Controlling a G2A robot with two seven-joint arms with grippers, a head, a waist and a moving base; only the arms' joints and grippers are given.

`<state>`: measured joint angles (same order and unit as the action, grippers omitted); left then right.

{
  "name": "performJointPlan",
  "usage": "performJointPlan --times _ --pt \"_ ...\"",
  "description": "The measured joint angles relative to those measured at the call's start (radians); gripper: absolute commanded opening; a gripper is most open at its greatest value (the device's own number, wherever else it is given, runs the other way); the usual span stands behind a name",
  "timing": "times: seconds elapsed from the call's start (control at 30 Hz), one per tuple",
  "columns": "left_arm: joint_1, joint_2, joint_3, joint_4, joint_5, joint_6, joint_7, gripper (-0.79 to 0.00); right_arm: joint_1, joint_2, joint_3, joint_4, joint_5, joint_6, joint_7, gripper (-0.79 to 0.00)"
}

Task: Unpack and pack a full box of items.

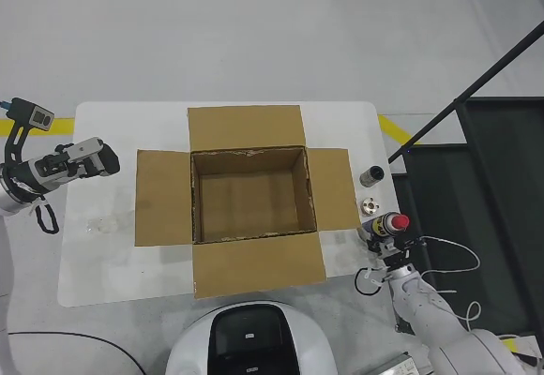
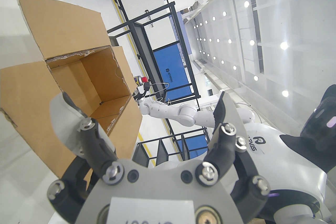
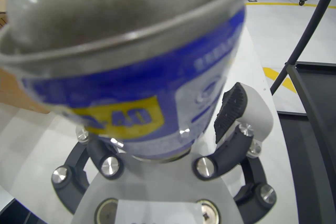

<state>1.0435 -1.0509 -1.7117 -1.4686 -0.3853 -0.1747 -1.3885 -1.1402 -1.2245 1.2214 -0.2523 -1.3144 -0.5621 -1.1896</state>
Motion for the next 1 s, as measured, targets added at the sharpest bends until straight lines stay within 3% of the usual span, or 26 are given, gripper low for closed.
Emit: performJointPlan --times 0.3,0.57,0.83,1.0 --pt "0.000 0.000 0.000 0.000 0.000 0.000 0.000 0.000 0.011 0.003 0.007 0.002 0.032 -0.026 0.017 0.000" --pt "0.000 0.000 0.000 0.000 0.000 0.000 0.000 0.000 -0.054 0.020 -0.007 0.004 -0.011 -0.031 -0.038 0.000" --pt "0.000 0.000 0.000 0.000 0.000 0.000 0.000 0.000 -0.136 0.039 -0.006 -0.099 0.000 -0.007 -0.062 0.000" --pt "0.000 0.000 0.000 0.000 0.000 0.000 0.000 0.000 -0.114 0.047 0.014 -0.108 0.041 -0.021 -0.042 0.000"
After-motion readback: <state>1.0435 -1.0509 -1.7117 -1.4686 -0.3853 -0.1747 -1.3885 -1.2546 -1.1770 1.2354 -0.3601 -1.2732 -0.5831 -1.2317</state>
